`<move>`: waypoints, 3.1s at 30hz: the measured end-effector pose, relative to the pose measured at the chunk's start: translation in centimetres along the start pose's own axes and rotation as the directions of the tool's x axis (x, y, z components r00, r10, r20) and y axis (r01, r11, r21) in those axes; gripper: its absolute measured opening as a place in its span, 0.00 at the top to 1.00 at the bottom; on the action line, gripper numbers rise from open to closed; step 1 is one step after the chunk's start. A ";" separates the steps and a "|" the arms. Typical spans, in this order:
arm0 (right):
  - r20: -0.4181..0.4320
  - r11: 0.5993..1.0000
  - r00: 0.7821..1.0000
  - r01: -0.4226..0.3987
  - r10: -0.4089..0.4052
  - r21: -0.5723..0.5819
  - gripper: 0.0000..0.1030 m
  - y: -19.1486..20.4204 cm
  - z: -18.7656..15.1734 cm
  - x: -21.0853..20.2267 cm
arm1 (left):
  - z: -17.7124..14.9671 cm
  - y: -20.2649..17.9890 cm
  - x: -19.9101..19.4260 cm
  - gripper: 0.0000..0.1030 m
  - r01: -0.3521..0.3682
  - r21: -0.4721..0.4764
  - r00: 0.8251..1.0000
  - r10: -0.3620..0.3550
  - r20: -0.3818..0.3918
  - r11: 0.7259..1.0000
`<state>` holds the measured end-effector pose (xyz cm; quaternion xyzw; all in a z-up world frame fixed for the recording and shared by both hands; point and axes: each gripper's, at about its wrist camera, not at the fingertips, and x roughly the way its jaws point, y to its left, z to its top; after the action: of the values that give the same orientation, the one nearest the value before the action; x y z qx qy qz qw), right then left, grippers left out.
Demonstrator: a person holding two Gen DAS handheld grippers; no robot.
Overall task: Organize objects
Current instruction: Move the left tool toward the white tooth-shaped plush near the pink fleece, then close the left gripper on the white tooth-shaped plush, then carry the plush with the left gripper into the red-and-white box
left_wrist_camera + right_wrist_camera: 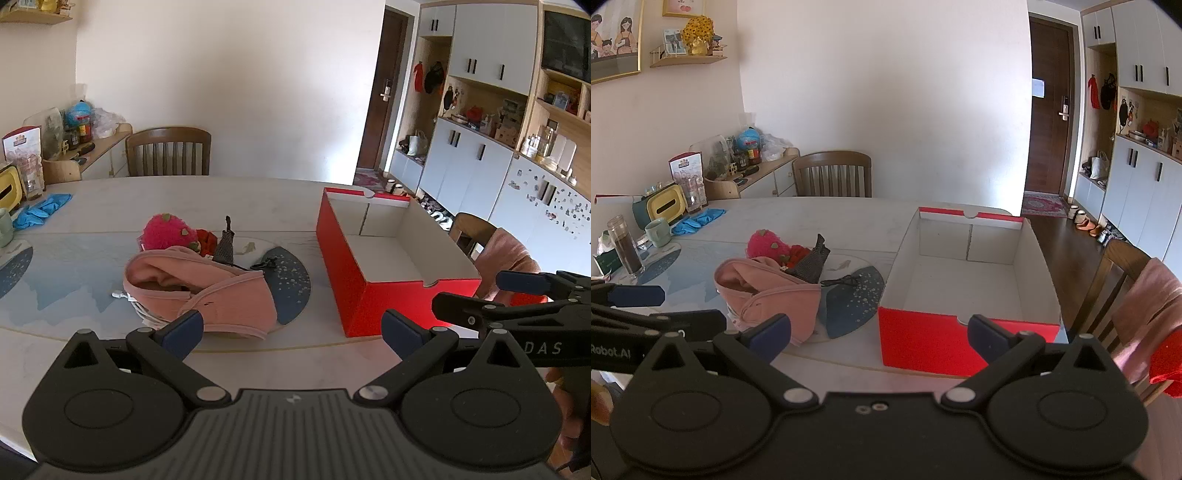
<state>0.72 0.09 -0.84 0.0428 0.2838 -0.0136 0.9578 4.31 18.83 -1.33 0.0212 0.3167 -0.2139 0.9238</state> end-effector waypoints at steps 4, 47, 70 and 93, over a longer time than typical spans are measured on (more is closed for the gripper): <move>-0.001 1.000 1.000 -0.001 0.001 0.001 0.01 -0.1 0.0 0.0 | 0.1 0.2 0.3 0.00 -0.004 -0.001 1.000 0.004 -0.004 1.000; -0.068 0.999 0.997 0.048 -0.047 0.005 0.01 2.5 1.7 4.3 | 0.9 7.5 4.3 0.00 -0.043 -0.030 0.998 0.041 -0.051 0.999; -0.145 0.986 0.977 0.162 -0.156 0.030 0.02 2.5 3.0 8.7 | -5.0 14.0 13.9 0.09 -0.086 0.074 0.963 0.102 -0.248 0.994; -0.143 0.964 0.958 0.259 -0.249 0.054 0.02 0.0 4.5 9.4 | -5.0 14.1 15.0 0.56 -0.019 0.105 0.964 0.046 -0.263 0.994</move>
<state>11.07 -0.31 -2.22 0.0415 0.3506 -0.1437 0.9245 17.82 26.75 -15.64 0.1018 0.4259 -0.2098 0.8742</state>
